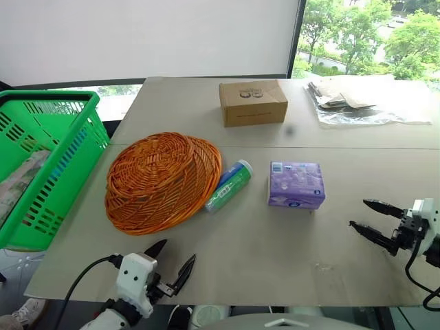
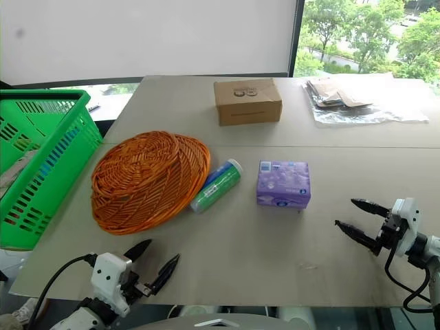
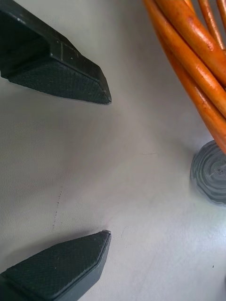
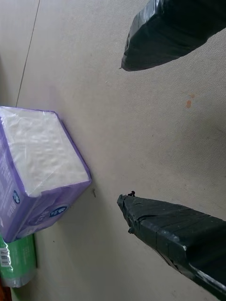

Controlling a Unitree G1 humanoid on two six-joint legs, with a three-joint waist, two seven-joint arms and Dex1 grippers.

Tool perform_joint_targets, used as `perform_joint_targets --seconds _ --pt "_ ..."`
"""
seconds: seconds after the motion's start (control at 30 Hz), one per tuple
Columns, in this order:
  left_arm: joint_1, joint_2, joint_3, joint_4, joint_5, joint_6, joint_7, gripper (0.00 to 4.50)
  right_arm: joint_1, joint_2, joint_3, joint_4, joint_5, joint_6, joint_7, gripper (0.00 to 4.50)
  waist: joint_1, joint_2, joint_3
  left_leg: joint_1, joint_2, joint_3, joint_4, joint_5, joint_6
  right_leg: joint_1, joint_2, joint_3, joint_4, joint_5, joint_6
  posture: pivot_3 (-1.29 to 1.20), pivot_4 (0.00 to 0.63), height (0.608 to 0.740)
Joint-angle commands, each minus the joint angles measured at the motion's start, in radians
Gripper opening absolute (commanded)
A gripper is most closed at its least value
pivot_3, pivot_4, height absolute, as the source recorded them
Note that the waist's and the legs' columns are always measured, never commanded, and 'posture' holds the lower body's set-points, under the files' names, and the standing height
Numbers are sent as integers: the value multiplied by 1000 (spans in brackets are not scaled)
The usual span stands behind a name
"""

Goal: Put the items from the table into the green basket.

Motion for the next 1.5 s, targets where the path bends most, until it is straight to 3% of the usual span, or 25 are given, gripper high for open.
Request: perform_joint_targets --seconds 0.03,0.6,0.87,1.03,1.23,1.5 --pt "13 -1 -22 -25 -4 3 -5 4434 -14 -14 -11 -18 6 -5 3 4500 0 0 0 0 0 0 0 0 0 0 0 0 0 0 0 272 80 740" --pt "-20 -1 -30 -36 -16 21 28 4434 -2 5 -9 -25 11 -40 17 4500 1 2 -1 0 0 -1 2 0 0 0 0 0 1 0 0 241 83 740" --pt "11 -43 -38 -101 2 22 86 4434 41 3 -23 -35 23 -77 40 4500 -5 1 -1 0 0 0 3 0 0 0 0 0 2 0 0 214 78 740" --pt "70 -103 -68 -166 209 -49 218 4434 83 -31 -32 -182 148 74 86 4500 -12 1 -1 0 0 0 3 0 0 0 0 1 2 0 0 196 81 740" --pt "152 -143 -55 -150 522 -278 393 4434 141 -113 -15 -415 329 333 141 4500 -27 -2 0 0 0 -1 3 0 0 0 0 0 2 0 0 190 86 740" --pt "57 -124 37 -10 972 -385 718 4434 62 -101 18 -514 388 440 127 4500 -26 -5 2 -1 -1 -4 3 0 0 0 0 -2 2 0 0 217 88 740"
